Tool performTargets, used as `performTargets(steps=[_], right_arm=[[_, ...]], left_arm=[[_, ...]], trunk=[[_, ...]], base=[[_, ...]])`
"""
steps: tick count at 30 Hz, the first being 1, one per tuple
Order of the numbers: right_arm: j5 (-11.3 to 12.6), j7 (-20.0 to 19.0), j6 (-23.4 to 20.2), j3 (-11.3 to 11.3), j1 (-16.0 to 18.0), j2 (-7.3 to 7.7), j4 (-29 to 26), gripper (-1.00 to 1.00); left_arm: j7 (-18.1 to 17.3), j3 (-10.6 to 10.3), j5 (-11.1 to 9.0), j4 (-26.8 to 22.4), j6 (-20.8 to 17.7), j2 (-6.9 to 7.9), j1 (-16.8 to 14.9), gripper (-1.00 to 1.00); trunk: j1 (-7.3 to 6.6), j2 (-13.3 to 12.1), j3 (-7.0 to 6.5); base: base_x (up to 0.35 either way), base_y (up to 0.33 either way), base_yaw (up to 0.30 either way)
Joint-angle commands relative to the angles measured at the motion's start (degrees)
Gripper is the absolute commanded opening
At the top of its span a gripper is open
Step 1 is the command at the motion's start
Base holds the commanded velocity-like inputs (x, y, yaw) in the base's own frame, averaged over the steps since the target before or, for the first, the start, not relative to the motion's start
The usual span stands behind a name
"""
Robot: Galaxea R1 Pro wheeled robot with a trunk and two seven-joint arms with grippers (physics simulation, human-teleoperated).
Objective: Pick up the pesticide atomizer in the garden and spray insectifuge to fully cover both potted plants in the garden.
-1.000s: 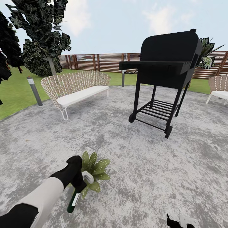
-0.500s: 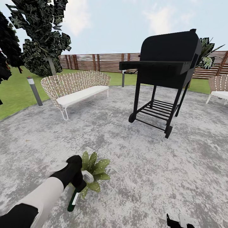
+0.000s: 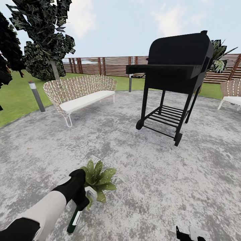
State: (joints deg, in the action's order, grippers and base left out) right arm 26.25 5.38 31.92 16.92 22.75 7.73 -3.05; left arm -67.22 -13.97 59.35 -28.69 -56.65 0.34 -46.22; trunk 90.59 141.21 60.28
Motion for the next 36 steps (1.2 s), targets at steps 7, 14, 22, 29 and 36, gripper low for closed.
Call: performTargets(steps=[7, 14, 22, 29, 36], right_arm=[[0.21, 0.34, 0.07, 0.49, 0.01, 0.01, -0.03, 1.0], [0.2, 0.34, 0.07, 0.52, 0.01, -0.01, -0.03, 1.0], [0.2, 0.34, 0.07, 0.55, 0.01, -0.03, -0.03, 1.0], [0.2, 0.34, 0.07, 0.49, 0.01, 0.0, -0.03, 1.0], [0.2, 0.34, 0.07, 0.49, 0.01, 0.01, -0.03, 1.0]], left_arm=[[-0.72, -0.21, 0.48, -0.28, -0.49, -0.18, -0.57, -1.0], [4.96, 0.23, 0.38, -0.21, -0.55, -0.96, 0.26, -1.0], [4.72, 5.16, 0.09, -0.31, 0.1, -1.08, -0.47, -1.0], [-6.93, 5.36, 2.13, -0.21, 1.21, -0.03, -9.21, -1.0], [-8.21, -1.17, 2.68, 0.78, 1.88, 1.35, -12.4, -1.0]], trunk=[[-0.01, 0.02, 0.06], [-0.01, 0.02, 0.06], [-0.01, 0.02, 0.06], [-0.01, 0.02, 0.06], [-0.01, 0.02, 0.06]], base=[[0.0, 0.0, 0.0], [0.0, 0.0, 0.0], [0.0, 0.0, 0.0], [0.0, 0.0, 0.0], [0.0, 0.0, 0.0]])
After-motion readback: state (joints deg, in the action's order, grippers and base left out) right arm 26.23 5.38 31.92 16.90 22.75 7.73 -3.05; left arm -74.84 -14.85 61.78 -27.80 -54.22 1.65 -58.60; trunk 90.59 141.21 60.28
